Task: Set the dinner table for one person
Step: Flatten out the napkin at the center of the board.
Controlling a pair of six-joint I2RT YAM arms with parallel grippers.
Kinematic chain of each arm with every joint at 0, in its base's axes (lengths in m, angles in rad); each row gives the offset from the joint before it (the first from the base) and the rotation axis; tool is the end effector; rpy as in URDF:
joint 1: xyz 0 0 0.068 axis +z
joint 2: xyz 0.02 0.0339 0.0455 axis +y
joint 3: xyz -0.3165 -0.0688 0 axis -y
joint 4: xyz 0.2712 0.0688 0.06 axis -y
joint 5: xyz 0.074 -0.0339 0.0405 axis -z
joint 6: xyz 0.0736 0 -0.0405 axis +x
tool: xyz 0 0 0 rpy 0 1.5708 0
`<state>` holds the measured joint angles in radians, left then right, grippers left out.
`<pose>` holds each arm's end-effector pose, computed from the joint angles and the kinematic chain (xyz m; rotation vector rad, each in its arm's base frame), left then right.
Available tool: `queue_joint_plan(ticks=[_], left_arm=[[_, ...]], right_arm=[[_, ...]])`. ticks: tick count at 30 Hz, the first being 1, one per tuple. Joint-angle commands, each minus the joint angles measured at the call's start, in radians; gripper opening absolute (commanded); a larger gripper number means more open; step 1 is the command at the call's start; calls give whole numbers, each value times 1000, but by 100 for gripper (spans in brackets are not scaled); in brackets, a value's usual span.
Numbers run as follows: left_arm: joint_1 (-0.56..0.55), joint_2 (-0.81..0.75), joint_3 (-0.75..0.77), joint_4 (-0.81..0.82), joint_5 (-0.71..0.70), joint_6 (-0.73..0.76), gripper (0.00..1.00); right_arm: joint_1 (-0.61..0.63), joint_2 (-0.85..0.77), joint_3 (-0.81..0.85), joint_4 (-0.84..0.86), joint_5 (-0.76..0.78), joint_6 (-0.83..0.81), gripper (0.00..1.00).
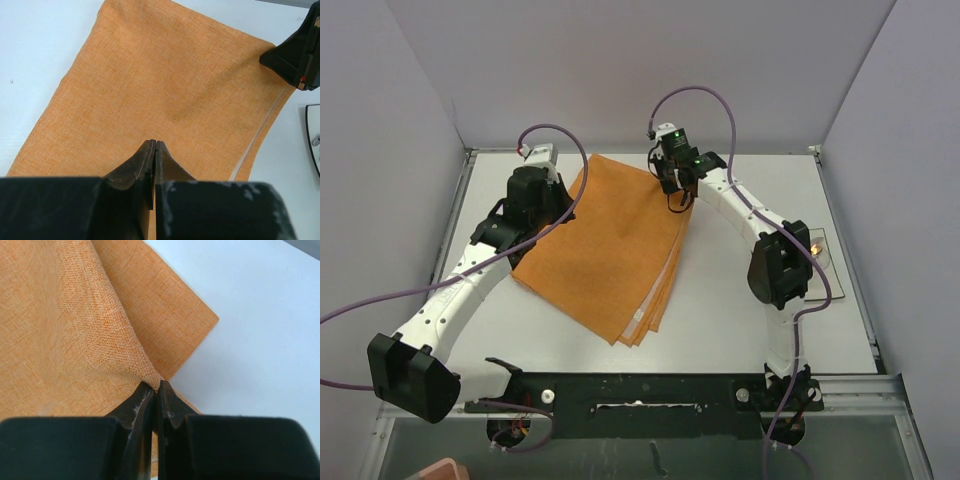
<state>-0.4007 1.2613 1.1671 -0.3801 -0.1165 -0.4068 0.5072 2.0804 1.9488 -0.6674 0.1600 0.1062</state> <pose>0.3073 -0.1209 0.3820 -0.0797 2.0620 -0.3842 0.4894 0.2586 0.3086 -0.3944 2.3262 0.1090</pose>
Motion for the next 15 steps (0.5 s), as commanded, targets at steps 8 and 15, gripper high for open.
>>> queue_joint_plan(ticks=[8, 15], left_arm=[[-4, 1, 46, 36, -6, 13, 0], [-4, -2, 31, 47, -1, -1, 0]], right_arm=[[40, -149, 0, 231, -3, -97, 0], [69, -179, 34, 263, 1, -153, 0]])
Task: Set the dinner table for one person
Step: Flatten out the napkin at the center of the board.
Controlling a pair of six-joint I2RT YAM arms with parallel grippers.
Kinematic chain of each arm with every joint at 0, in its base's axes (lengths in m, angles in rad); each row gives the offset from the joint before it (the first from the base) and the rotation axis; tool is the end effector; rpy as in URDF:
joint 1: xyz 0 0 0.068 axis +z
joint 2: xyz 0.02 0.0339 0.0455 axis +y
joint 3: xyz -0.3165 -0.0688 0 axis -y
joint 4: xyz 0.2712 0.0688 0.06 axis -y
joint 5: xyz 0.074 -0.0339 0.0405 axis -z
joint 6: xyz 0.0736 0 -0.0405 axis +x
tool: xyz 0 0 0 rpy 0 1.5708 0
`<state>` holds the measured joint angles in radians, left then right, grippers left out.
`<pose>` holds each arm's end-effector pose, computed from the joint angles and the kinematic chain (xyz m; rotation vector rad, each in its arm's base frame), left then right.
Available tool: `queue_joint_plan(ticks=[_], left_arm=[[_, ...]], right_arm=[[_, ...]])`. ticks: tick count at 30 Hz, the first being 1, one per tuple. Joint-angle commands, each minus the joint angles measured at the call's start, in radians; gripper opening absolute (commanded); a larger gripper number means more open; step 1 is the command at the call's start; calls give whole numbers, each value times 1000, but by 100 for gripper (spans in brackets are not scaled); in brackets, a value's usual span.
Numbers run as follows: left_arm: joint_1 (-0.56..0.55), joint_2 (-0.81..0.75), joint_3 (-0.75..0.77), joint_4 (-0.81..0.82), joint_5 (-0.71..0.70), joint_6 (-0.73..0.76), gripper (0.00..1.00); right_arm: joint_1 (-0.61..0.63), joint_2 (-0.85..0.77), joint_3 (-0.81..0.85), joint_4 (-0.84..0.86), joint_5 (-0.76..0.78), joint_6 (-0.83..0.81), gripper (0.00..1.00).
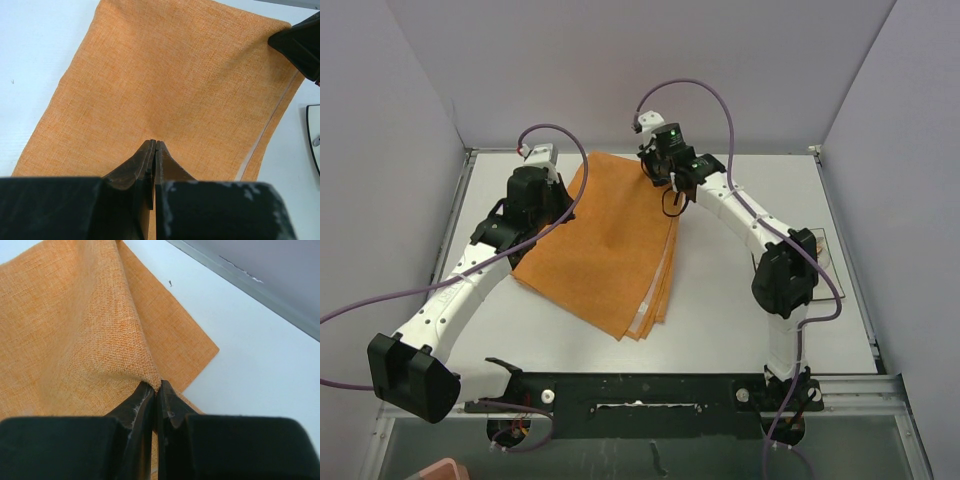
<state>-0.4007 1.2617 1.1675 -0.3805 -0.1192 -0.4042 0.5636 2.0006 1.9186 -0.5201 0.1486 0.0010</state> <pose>0.3074 -0.1207 0.3820 -0.0787 2.0618 -0.3798 0.4691 0.2836 0.3557 -0.5203 2.1066 0.1628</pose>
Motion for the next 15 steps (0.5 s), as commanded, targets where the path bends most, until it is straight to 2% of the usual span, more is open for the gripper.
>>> queue_joint_plan(ticks=[1, 10, 15], left_arm=[[-4, -4, 29, 48, 1, -4, 0], [-4, -25, 18, 35, -5, -1, 0], [-4, -42, 15, 24, -13, 10, 0]], right_arm=[[12, -99, 70, 115, 12, -51, 0], [-18, -8, 172, 95, 59, -67, 0], [-73, 61, 221, 89, 80, -28, 0]])
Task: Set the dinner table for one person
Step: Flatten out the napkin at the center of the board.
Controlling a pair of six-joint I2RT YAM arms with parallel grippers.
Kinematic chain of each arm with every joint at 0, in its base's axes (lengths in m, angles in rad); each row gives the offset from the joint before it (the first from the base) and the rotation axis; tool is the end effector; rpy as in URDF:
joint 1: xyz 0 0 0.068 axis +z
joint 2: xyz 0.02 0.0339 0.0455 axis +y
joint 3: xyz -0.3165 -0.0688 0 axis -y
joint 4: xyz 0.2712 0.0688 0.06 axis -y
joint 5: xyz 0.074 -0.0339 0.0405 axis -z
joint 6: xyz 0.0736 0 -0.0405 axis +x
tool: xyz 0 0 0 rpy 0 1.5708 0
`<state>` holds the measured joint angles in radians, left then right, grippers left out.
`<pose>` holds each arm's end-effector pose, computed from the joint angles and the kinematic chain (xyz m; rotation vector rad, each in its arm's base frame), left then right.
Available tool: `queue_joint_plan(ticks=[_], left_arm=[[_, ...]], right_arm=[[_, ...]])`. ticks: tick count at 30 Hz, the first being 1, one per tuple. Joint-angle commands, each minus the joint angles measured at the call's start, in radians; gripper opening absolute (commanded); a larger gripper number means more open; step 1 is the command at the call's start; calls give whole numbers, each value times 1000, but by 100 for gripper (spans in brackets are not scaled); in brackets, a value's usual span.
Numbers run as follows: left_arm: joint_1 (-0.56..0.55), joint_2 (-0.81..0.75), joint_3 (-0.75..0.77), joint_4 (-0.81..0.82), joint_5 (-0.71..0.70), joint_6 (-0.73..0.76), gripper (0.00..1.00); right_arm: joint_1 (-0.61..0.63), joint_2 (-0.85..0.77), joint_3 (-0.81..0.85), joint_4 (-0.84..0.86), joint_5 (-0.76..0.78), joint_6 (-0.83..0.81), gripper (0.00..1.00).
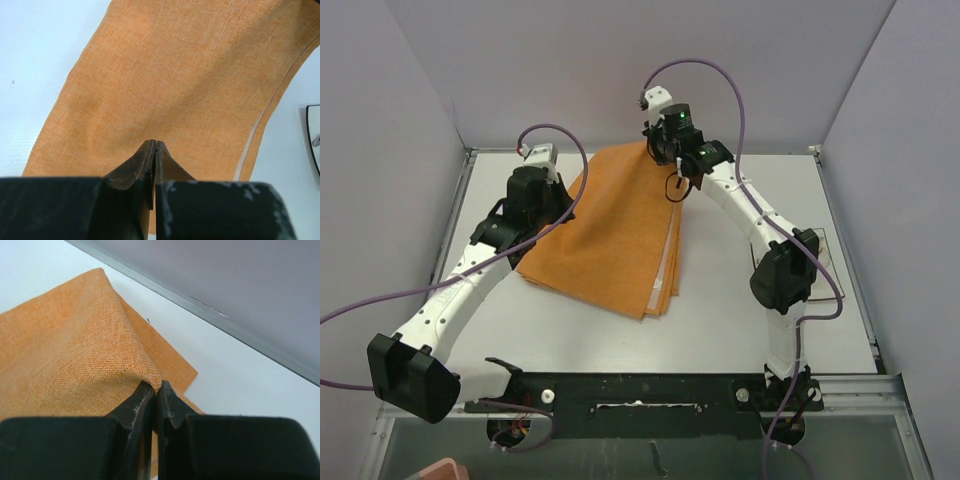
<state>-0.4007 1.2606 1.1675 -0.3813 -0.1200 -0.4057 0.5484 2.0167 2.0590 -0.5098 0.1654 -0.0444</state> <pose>0.3071 -0.1205 0.3822 -0.0808 2.0614 -0.3800 0.4806 0.2794 0.4044 -0.4944 1.9737 0.1487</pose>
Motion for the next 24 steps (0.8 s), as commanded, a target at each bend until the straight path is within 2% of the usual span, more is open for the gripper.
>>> queue_joint_plan(ticks=[1, 11, 14, 15, 17, 18, 21, 24], left_arm=[[-4, -42, 18, 22, -14, 15, 0], [-1, -49, 36, 5, -16, 46, 0], [-3, -57, 39, -4, -15, 56, 0], [-3, -59, 36, -5, -15, 59, 0], [-3, -61, 28, -7, -17, 63, 0], [-3, -61, 22, -6, -17, 66, 0], [-3, -62, 0, -5, -14, 64, 0], [-4, -61, -17, -2, -7, 62, 0]], right_arm=[[-71, 66, 91, 71, 60, 37, 0], [-136, 376, 180, -70, 111, 210, 0], [-149, 419, 209, -102, 129, 246, 1], [-148, 428, 219, -112, 128, 254, 11], [-143, 422, 213, -117, 136, 267, 50], [-138, 404, 199, -106, 146, 267, 58], [-118, 291, 36, 25, 174, 219, 70], [-118, 155, -98, 125, 228, 195, 73]])
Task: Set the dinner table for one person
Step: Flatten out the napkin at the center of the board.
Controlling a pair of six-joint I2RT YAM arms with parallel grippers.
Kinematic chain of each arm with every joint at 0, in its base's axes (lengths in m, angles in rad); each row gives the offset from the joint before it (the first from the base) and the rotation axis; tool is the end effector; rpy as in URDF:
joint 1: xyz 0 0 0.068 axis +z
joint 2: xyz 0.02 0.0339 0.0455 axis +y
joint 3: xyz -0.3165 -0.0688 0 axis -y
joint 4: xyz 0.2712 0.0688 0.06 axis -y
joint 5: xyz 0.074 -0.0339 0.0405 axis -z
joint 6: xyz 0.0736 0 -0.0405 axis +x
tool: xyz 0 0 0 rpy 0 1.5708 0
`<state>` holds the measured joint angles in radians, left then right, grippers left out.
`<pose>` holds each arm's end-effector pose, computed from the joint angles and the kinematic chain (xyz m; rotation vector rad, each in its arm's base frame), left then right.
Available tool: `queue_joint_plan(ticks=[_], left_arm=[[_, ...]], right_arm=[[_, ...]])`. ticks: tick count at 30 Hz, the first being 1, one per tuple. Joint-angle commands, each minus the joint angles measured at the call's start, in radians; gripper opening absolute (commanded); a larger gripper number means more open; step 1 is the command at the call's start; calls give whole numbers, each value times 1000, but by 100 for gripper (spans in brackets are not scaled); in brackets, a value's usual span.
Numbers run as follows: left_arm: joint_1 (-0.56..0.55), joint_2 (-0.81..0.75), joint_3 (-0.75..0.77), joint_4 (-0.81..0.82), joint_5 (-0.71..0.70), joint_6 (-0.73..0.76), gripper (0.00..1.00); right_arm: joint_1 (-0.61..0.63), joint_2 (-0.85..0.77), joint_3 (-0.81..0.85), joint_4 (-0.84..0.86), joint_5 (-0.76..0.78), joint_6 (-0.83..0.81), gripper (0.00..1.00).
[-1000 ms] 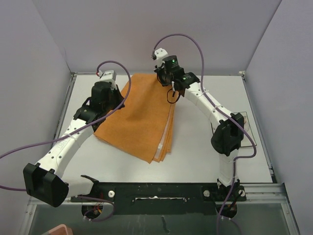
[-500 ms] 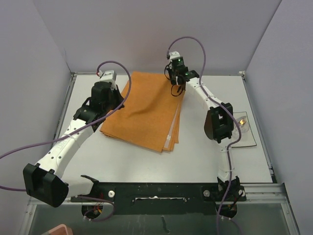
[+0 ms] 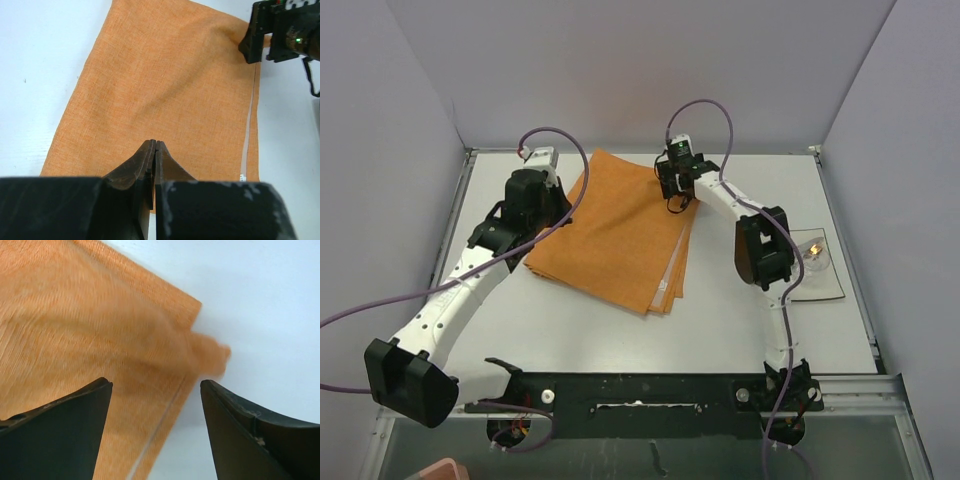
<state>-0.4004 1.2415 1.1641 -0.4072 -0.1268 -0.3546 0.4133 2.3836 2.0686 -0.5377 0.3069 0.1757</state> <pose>0.3009 -0.1172 0.3834 -0.0319 2.0680 -0.3379 0.5778 0.2291 0.1955 -0.1443 2.3691 -0.0926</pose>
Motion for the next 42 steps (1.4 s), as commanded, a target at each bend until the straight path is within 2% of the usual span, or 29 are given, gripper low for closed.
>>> queue_joint_plan(ticks=[1, 5, 7, 8, 9, 10, 11, 16, 19, 20, 23, 24, 27, 28, 30, 32, 33, 35, 36, 38, 42], left_arm=[[-5, -42, -15, 24, 2, 12, 0], [-8, -34, -32, 36, 3, 9, 0], [-8, -21, -62, 61, 4, -4, 0], [-8, -6, -78, 70, 6, -18, 0], [-6, 10, -95, 81, 17, -30, 0], [-6, 34, -108, 86, 20, -49, 0], [-4, 63, -115, 77, 12, -96, 0], [43, 195, -160, 28, 68, -404, 0], [49, 244, -254, 115, 108, -578, 0], [48, 255, -276, 145, 110, -624, 4], [39, 306, -266, 168, 100, -687, 41], [38, 333, -235, 144, 95, -688, 48], [30, 412, -148, 44, 73, -675, 58], [28, 430, -138, 32, 62, -673, 60], [26, 448, -144, 36, 58, -685, 61], [26, 465, -156, 62, 74, -704, 61], [26, 474, -159, 74, 83, -710, 60], [26, 492, -154, 80, 94, -717, 58], [27, 499, -148, 77, 96, -718, 56], [30, 508, -133, 73, 98, -710, 49], [52, 515, -112, 65, 108, -698, 24]], right_arm=[[16, -260, -149, 190, 90, -40, 74], [24, -433, -277, 272, 65, -80, 77], [42, -496, -319, 273, 25, -107, 72], [54, -521, -338, 268, 20, -118, 66], [68, -546, -356, 255, 8, -126, 40], [73, -571, -372, 240, -34, -136, 7], [76, -595, -394, 233, -61, -137, 0], [78, -680, -482, 218, -91, -106, 0], [77, -701, -497, 194, -97, -95, 0], [75, -707, -508, 196, -108, -89, 0], [64, -666, -491, 161, -141, -58, 0], [54, -629, -461, 125, -163, -40, 0], [36, -509, -339, 23, -216, -10, 1], [36, -470, -302, 7, -236, -9, 5], [36, -393, -211, -31, -264, -1, 15], [32, -318, -152, -54, -280, 16, 16], [31, -282, -125, -62, -290, 28, 14], [29, -208, -87, -73, -300, 41, 1], [28, -173, -70, -81, -302, 51, 0], [28, -107, -47, -98, -308, 64, 0], [33, -30, -82, -104, -292, 74, 0]])
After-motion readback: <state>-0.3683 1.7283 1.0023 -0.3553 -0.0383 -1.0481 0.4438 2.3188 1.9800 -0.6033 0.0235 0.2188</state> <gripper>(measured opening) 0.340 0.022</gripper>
